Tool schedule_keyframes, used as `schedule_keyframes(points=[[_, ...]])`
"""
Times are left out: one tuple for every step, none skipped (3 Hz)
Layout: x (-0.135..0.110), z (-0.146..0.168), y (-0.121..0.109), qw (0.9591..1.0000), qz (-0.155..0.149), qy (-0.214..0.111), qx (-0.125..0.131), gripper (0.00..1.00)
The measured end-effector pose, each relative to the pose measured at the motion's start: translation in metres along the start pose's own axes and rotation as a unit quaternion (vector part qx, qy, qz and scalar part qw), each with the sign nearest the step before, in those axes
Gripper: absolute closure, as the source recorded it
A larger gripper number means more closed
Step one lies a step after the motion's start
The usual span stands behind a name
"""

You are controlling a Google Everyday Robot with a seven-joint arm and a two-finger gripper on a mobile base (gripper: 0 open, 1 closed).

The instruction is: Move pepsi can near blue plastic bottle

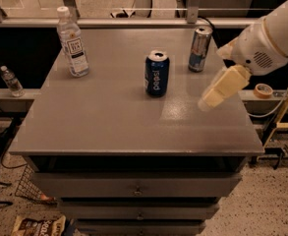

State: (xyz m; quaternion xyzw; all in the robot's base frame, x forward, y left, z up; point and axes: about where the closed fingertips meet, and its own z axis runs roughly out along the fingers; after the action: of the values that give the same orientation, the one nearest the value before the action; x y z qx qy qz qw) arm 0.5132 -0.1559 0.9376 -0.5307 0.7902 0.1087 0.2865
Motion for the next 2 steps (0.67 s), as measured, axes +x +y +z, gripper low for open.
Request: schedule_keyframes(points=[[-0.02,0.025,-0.008,0.9975,0.045,-0.044,0.031,0.0],[-0.032,0.042,-0.019,0.9937,0.07,-0.066,0.057,0.0]])
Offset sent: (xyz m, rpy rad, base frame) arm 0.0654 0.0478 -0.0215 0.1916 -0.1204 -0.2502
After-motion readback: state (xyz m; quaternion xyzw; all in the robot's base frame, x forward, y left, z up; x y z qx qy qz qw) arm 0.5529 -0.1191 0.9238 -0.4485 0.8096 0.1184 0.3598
